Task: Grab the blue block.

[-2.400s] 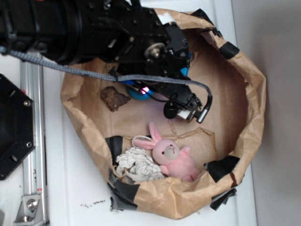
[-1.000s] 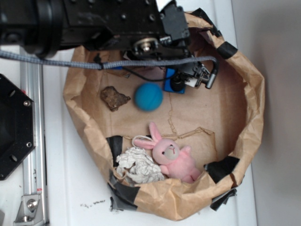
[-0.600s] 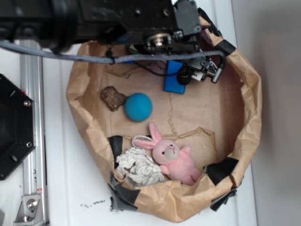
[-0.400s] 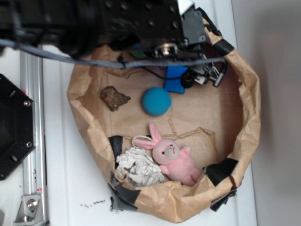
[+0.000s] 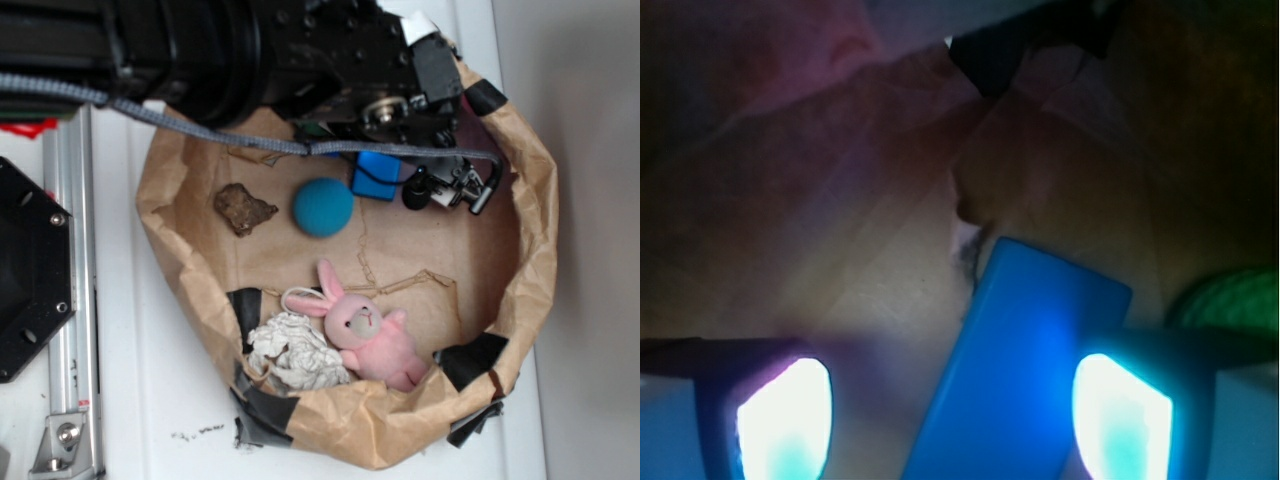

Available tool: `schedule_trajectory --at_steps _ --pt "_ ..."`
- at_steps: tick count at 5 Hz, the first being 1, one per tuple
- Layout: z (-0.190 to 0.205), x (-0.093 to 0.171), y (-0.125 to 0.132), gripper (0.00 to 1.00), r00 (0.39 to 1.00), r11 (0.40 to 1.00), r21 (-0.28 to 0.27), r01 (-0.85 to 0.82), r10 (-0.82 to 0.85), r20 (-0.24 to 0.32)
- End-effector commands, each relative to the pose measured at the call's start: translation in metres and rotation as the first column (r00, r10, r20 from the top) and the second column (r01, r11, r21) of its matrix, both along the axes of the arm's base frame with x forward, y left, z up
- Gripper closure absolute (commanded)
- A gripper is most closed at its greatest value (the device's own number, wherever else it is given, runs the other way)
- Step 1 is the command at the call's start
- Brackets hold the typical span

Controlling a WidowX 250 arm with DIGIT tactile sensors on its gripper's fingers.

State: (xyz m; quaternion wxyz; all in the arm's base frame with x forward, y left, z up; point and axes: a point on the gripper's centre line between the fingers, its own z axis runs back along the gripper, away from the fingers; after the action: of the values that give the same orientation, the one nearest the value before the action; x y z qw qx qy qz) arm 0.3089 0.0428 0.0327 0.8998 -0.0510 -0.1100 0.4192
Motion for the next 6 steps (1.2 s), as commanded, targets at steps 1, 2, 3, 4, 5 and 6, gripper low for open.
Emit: schedule_trajectory --at_steps 1,2,3,4,5,6 --pt "-0.008 -0.026 -0.013 0.00 0.999 0.997 -0.071 -0.002 -0.002 -0.055" --pt "-0.009 -0.029 -0.015 0.00 0.993 0.997 -0.050 -0.064 0.059 -0.098" --pt "0.001 -0.036 0.001 0.00 0.965 0.968 -0.027 -0.251 0.248 -0.081" --pt "0.005 -0.040 0.015 0.00 0.936 0.936 -0.046 -0.349 0.346 -0.061" --pt "0.000 -0.040 0.028 0.00 0.923 0.924 -0.021 -0.382 0.381 -0.045" --pt "-0.006 -0.037 0.030 0.00 0.934 0.934 -0.014 -0.357 0.356 -0.034"
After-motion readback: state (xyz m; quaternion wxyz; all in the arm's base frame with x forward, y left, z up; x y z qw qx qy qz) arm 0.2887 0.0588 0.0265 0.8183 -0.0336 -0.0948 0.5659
